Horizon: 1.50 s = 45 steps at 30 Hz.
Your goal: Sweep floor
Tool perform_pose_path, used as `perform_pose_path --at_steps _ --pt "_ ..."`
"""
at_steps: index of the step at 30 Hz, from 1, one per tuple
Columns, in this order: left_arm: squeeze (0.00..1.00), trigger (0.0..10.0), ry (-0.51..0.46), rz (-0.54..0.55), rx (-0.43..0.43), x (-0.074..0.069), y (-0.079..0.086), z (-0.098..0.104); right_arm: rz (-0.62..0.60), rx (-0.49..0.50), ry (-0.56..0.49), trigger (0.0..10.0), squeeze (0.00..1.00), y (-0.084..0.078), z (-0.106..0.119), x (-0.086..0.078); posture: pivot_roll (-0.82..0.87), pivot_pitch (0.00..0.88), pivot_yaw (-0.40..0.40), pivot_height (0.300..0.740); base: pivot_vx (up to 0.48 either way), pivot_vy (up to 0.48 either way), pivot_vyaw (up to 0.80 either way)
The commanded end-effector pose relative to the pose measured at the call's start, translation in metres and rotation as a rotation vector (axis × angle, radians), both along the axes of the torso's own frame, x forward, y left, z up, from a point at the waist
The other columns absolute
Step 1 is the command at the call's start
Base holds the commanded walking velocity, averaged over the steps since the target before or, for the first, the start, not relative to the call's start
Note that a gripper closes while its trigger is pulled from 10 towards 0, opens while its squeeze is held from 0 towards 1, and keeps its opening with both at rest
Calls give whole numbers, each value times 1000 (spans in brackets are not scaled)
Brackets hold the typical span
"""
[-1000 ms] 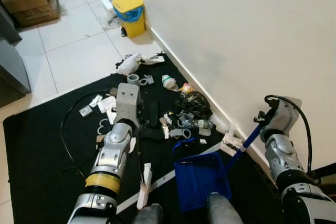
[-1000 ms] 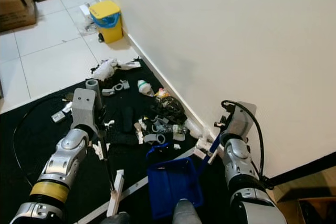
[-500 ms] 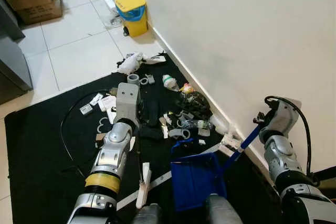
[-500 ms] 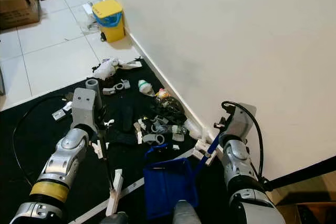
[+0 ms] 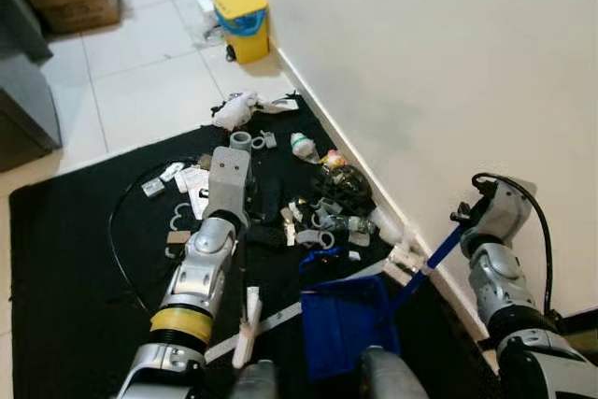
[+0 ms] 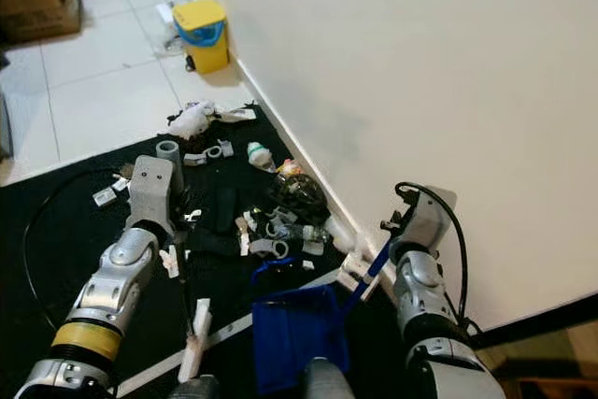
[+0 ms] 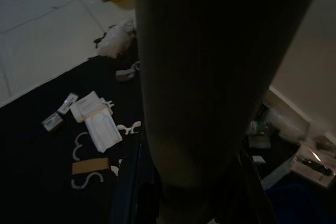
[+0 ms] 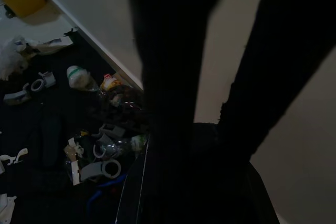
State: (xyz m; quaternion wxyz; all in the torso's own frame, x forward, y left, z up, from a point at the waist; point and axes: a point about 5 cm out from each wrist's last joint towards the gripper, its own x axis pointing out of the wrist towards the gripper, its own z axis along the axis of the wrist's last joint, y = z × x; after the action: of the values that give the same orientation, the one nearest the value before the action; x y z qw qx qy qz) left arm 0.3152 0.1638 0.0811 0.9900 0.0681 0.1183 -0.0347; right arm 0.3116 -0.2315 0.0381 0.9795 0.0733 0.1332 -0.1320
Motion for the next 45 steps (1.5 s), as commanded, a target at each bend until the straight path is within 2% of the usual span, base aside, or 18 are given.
perform_pose_path --at_steps 1,17,24,28,31,34,36,41,45 --pt "0 10000 -2 10 -15 0 1 -2 -11 4 11 10000 0 -2 -2 -2 3 120 -1 740 0 0 0" --pt "0 10000 3 3 -16 -3 0 -4 8 -7 5 10000 0 -1 1 1 -2 125 -9 740 0 0 0" --pt "0 10000 9 26 -21 -6 7 -11 51 -59 14 10000 0 4 0 1 2 124 -3 740 0 0 0" --pt "0 10000 1 17 -1 -9 10 -13 169 -60 -26 10000 0 25 -1 2 2 116 -2 740 0 0 0" --pt "0 10000 -13 -6 5 -10 10 -13 178 -6 -55 10000 0 33 -2 1 9 107 -9 740 0 0 0" --pt "0 10000 -24 -1 -30 -10 9 -11 149 -4 -71 10000 0 31 -1 2 11 102 -12 740 0 0 0" --pt "0 10000 -33 4 -49 -9 10 -10 125 -37 -71 10000 0 27 2 3 11 102 -12 740 0 0 0" --pt "0 10000 -39 -31 -68 -9 4 -10 -26 -133 -41 10000 0 -5 9 4 2 95 -4 740 0 0 0" --pt "0 10000 -48 -43 -90 -8 1 -9 -56 -131 -48 10000 0 -16 12 4 2 93 -3 740 0 0 0"
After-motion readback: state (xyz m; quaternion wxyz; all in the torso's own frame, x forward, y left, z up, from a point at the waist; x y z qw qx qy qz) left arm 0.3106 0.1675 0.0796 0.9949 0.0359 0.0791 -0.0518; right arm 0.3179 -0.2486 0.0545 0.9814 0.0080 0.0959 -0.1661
